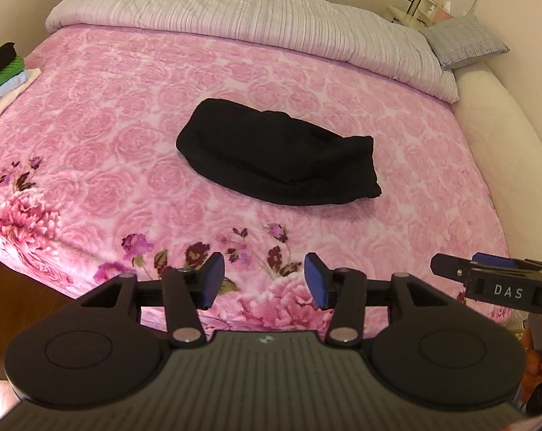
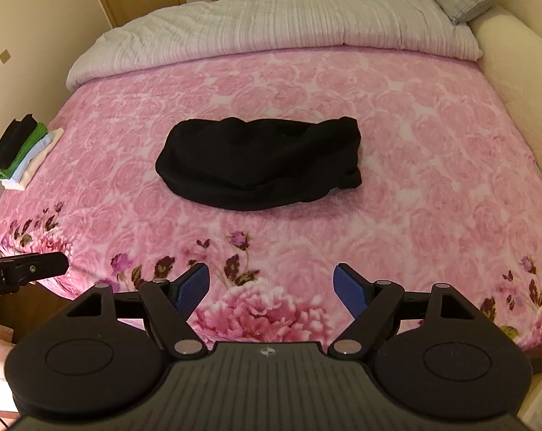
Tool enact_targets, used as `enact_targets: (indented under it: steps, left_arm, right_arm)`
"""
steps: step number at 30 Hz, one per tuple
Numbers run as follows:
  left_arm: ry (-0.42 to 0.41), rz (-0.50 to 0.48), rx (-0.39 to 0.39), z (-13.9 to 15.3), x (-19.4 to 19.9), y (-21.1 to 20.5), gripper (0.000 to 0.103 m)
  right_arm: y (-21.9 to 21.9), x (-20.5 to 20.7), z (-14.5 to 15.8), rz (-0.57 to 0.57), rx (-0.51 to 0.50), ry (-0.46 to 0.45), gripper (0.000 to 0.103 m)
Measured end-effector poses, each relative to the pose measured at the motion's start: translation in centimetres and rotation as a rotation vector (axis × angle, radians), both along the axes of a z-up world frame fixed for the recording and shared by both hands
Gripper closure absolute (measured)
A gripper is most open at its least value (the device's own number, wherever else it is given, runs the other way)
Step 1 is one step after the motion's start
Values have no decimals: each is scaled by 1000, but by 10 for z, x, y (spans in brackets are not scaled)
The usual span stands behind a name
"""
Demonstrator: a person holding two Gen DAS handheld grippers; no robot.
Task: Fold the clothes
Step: 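Move both open grippers toward the bunched black garment on the bed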
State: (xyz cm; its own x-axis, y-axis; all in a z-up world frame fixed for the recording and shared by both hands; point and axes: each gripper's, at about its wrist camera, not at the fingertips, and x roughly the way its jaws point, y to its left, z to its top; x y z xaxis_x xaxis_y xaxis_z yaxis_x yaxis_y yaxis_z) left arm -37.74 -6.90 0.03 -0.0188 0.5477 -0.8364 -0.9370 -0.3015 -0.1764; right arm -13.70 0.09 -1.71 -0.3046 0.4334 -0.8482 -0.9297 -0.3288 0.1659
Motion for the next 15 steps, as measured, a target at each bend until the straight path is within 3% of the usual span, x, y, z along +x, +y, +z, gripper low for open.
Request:
enact_targets:
  steps: [7, 15]
  left_arm:
    - [-13, 2, 26, 4, -17, 6, 59]
    - [-26, -46, 22, -2, -60, 47, 58]
  right_arm:
    - [5, -12, 12, 11, 40, -4, 24]
    - [35, -45, 10, -27, 50, -19, 24]
